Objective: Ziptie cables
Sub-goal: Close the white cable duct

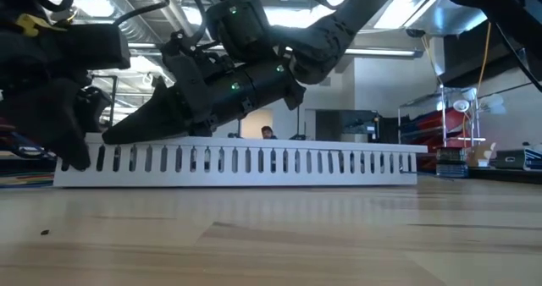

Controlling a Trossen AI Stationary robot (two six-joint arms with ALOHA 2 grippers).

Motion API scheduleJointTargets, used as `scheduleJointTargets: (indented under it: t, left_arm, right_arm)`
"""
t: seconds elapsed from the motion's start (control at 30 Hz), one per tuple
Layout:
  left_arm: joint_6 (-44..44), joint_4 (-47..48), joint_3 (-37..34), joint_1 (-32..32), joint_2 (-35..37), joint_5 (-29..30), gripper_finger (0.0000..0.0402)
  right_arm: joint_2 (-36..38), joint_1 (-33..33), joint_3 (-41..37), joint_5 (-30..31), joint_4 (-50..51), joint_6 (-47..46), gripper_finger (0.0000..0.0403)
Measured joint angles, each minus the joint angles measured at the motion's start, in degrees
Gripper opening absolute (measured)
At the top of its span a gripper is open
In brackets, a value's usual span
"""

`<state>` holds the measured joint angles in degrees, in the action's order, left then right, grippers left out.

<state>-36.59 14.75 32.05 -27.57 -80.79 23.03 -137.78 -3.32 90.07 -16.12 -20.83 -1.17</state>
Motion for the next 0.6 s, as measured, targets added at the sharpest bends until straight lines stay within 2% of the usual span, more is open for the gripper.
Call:
scheduleJointTargets:
  t: [0.2, 0.33, 0.47, 0.6]
  left_arm:
    - [0.94, 1.82, 0.73, 0.57, -0.09, -1.79, 0.0233]
    - [-0.28, 12.55, 5.58, 0.37, 0.54, -3.82, 0.0264]
    - [-3.55, 23.45, 10.1, -0.93, 2.48, -3.17, 0.0267]
    - [-6.95, 27.71, 10.6, -3.53, 3.87, -0.95, 0.0256]
  right_arm:
    - [0.03, 0.14, 0.19, 0.73, 1.14, -0.07, 0.0234]
    - [-0.06, 0.12, 0.51, 1.69, 0.65, 0.38, 0.0234]
    - [-0.08, 0.13, 0.56, 1.59, 1.13, 1.17, 0.0234]
    - [-0.1, 0.31, 0.47, 1.46, 1.2, 1.61, 0.0234]
